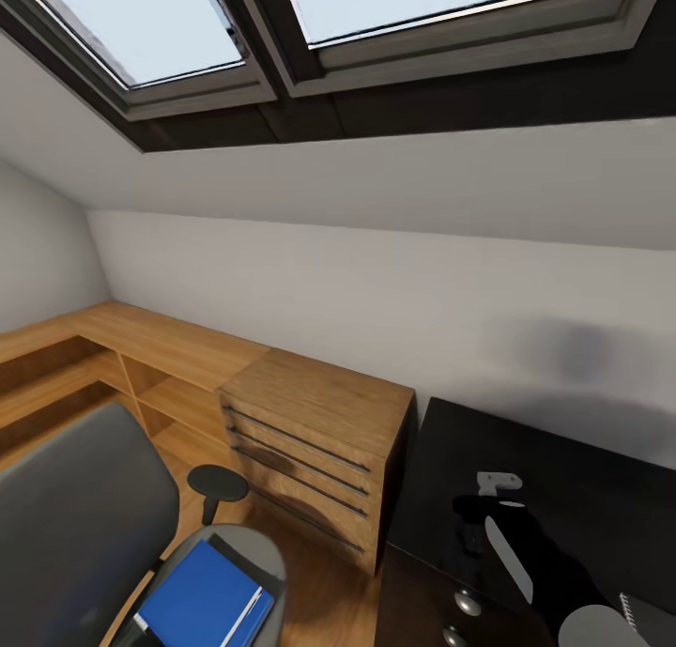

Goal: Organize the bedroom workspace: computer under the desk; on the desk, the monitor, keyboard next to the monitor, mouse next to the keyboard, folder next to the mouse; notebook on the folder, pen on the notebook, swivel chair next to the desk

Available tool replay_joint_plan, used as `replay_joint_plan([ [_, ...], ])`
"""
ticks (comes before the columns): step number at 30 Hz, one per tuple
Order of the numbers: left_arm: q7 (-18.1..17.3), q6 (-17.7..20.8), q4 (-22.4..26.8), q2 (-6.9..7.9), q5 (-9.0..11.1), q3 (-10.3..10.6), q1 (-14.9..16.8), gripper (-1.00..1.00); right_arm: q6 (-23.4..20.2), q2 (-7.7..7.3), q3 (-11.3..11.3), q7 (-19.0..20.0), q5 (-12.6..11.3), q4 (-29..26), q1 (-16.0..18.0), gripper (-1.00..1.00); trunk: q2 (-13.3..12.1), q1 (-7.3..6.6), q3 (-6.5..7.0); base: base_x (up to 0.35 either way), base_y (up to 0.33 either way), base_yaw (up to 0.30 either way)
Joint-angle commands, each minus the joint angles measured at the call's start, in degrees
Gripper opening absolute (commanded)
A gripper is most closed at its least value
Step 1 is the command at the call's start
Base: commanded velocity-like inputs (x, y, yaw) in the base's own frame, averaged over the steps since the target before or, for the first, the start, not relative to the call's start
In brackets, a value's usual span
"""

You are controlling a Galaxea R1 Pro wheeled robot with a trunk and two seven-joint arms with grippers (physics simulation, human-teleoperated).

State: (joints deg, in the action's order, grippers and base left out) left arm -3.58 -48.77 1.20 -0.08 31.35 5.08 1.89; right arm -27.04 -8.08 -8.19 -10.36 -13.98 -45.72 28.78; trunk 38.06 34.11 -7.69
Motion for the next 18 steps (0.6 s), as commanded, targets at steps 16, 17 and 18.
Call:
replay_joint_plan([
  [16, -0.3, -0.2, -0.1, -0.01, 0.6, 0.4, 0.0, 1.00, -0.3, -1.16, -0.2, -0.5, -0.8, 1.5, 0.0, 1.00, 6.5, 3.54, -2.98, 0.000, 0.000, 0.000],
  [17, -0.3, -0.2, -0.1, -0.01, 0.6, 0.4, 0.0, 1.00, -0.3, -1.18, -0.2, -0.5, -0.8, 1.7, 0.0, 1.00, 6.9, 3.76, -3.16, 0.000, 0.000, 0.000],
  [18, -0.3, -0.2, -0.1, -0.01, 0.6, 0.4, 0.0, 1.00, -0.3, -1.21, -0.2, -0.5, -0.8, 1.9, 0.0, 1.00, 7.3, 3.98, -3.34, 0.000, 0.000, 0.000],
])
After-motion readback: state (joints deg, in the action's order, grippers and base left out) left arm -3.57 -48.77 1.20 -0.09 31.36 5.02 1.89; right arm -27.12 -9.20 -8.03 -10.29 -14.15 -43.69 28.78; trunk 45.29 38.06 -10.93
